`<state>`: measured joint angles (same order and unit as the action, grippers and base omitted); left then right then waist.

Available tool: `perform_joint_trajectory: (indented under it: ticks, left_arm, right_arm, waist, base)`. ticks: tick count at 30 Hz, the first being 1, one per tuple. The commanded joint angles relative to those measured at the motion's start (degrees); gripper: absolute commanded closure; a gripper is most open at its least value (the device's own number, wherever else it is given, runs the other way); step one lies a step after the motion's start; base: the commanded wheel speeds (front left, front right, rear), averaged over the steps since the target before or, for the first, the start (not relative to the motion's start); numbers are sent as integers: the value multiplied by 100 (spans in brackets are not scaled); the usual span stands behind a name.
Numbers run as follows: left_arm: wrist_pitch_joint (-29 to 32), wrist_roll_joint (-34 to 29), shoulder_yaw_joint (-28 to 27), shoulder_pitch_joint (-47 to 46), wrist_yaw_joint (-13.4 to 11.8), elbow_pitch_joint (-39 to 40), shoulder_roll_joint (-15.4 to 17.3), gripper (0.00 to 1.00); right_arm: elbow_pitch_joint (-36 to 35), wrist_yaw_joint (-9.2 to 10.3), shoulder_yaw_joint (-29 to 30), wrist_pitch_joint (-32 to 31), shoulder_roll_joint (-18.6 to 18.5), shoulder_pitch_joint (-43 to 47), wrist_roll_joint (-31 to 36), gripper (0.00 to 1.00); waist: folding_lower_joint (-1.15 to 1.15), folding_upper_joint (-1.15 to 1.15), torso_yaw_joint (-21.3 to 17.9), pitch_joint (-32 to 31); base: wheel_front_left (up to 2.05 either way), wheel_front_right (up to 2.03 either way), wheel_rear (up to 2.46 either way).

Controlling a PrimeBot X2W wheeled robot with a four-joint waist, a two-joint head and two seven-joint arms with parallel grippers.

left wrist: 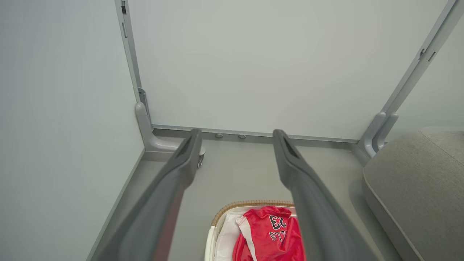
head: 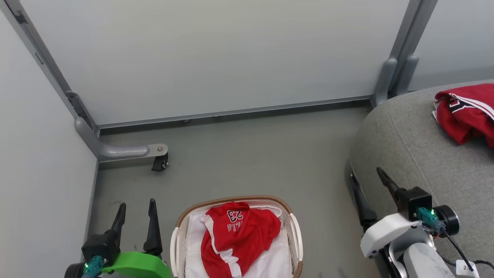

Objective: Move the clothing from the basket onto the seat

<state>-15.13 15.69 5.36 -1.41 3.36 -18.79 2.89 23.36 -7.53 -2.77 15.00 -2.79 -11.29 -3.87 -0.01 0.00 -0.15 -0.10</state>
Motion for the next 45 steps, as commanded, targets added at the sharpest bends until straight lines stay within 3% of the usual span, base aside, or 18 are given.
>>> perform_joint_trajectory:
  ticks: [1,32,39,45]
  left_arm:
    - [-3,64,-23,117,14,-11,3,0]
    - [-3,97,187,63,-25,-142,3,0]
    - [-3,-66,422,-400,43,-191,4,0]
    - [-4,-158,716,-1157,107,-529,5,0]
  right_arm:
    - [-35,8,-23,28,-24,152,-78,0]
    - [-198,8,-28,28,-19,293,-130,0]
    - [-419,8,89,29,-20,74,0,0]
    - [-676,8,225,28,-20,-204,115,0]
  waist:
    - [1,0,39,-54]
    - [1,0,-34,12]
    - [1,0,-116,284]
    - [1,0,-300,877]
  base:
    - [0,0,0]
    - [0,0,0]
    - [0,0,0]
    - [0,0,0]
